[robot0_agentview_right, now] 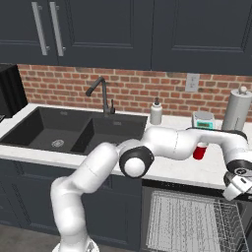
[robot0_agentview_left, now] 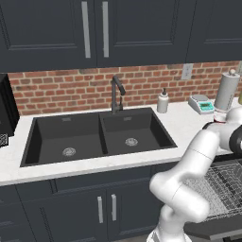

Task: Pick up the cup and bowl from the counter, place them in the dishwasher, and close the dishwasher door.

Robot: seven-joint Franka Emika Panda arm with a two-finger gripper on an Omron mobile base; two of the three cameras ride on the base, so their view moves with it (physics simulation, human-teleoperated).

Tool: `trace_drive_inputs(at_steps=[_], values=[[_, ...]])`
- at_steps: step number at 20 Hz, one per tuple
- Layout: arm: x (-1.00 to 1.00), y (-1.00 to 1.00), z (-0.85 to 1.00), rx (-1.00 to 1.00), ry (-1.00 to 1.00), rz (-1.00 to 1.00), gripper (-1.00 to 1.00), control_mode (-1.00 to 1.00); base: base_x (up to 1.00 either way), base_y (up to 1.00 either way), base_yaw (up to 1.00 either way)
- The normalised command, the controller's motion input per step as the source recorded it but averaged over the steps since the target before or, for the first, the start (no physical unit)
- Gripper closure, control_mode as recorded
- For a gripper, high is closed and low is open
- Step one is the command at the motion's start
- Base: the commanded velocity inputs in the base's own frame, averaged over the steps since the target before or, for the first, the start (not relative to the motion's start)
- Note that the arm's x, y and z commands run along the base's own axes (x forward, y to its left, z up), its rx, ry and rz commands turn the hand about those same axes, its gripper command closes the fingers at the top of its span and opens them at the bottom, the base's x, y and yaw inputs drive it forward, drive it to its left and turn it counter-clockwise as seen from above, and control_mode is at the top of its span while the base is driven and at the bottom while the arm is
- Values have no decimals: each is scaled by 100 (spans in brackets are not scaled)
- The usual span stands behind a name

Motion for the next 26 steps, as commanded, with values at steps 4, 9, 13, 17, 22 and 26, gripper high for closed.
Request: trace_drive_inputs(at_steps=[4,9,13,17,22,26], values=[[-100,67,-24,0,-9,-1,100,-100,0,0,0],[-100,86,-33,-1,-3,0,100,-100,0,0,0],[-89,91,-46,0,0,0,100,-100,0,0,0],[-22,73,-51,0,0,0,100,-100,0,0,0],[22,28,-36,0,3,0,100,-100,0,0,0],[54,1,-25,1,8,0,100,-100,0,0,0]])
